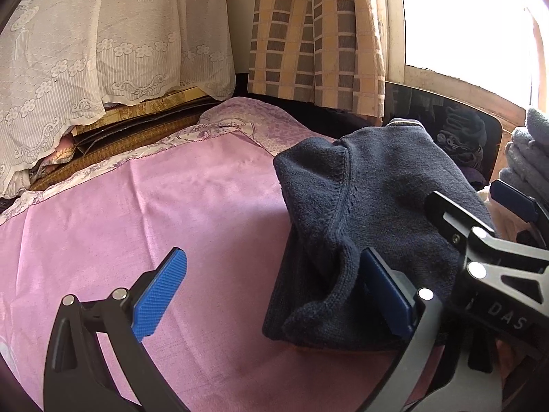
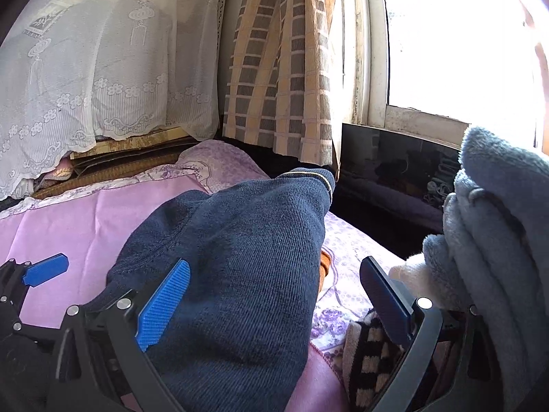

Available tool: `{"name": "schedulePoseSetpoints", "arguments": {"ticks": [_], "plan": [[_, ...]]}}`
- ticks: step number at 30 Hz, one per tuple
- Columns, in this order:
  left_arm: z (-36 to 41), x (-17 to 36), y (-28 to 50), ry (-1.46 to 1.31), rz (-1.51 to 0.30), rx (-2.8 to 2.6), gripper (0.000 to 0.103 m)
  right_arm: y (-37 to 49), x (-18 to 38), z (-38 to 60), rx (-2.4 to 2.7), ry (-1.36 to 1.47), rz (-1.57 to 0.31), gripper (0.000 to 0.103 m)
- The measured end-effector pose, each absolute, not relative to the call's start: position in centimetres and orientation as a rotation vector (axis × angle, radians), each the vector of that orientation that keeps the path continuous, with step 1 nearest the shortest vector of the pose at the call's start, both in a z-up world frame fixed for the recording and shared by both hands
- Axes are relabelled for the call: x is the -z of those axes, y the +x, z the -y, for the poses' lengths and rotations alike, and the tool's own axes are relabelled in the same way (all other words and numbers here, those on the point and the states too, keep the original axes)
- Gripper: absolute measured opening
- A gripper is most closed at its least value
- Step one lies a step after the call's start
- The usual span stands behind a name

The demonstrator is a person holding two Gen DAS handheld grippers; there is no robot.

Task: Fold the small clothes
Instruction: 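Lower the navy bundle onto the orange folded garment and open both grippers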

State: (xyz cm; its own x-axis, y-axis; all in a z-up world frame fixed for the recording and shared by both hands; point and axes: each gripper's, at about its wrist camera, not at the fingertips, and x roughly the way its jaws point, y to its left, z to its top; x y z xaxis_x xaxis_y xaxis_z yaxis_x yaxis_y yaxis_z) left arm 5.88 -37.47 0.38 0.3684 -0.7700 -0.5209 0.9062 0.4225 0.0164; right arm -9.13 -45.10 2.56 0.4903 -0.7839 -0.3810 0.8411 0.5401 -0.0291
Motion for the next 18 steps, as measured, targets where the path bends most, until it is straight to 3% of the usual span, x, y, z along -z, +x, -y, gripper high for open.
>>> {"name": "schedulePoseSetpoints", "arguments": {"ticks": [18], "plan": [[31.3, -2.4, 0.0, 0.374, -0.42, 1.176, 0.098, -14.6, -4.9, 34.1, 0.995, 0.118, -0.361, 0.1]]}}
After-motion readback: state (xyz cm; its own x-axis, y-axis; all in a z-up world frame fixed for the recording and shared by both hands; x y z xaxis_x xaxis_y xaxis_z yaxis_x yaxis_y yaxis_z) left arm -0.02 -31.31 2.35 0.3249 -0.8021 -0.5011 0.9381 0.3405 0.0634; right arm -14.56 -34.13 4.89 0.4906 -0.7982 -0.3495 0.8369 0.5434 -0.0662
